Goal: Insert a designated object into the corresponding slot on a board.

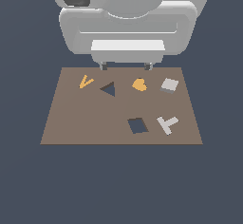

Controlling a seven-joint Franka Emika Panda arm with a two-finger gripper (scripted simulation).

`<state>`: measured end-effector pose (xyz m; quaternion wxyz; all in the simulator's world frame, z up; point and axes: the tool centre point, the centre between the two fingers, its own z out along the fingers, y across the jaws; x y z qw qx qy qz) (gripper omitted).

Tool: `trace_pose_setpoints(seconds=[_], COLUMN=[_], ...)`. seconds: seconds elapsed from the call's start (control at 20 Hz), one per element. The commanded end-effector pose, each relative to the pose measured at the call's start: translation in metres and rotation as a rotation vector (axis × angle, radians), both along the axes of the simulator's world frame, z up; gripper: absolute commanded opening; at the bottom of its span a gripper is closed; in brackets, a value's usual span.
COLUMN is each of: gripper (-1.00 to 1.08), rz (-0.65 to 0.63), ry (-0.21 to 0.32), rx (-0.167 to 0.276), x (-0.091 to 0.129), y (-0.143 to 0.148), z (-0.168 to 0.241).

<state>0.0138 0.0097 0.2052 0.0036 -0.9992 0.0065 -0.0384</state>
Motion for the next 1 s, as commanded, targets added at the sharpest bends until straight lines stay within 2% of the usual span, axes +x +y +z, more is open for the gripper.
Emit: trace_pose_setpoints(seconds=[0.0,0.5,0.95], gripper=[1.00,1.00,1.00], rz=[0.000,-0.043,-0.153], ry=[0.000,0.006,0.022], rx=[0.000,0.001,0.003], x=[0.000,-0.009,-0.029], y=[0.000,0.011,0.042], z=[0.000,-0.013,-0.045])
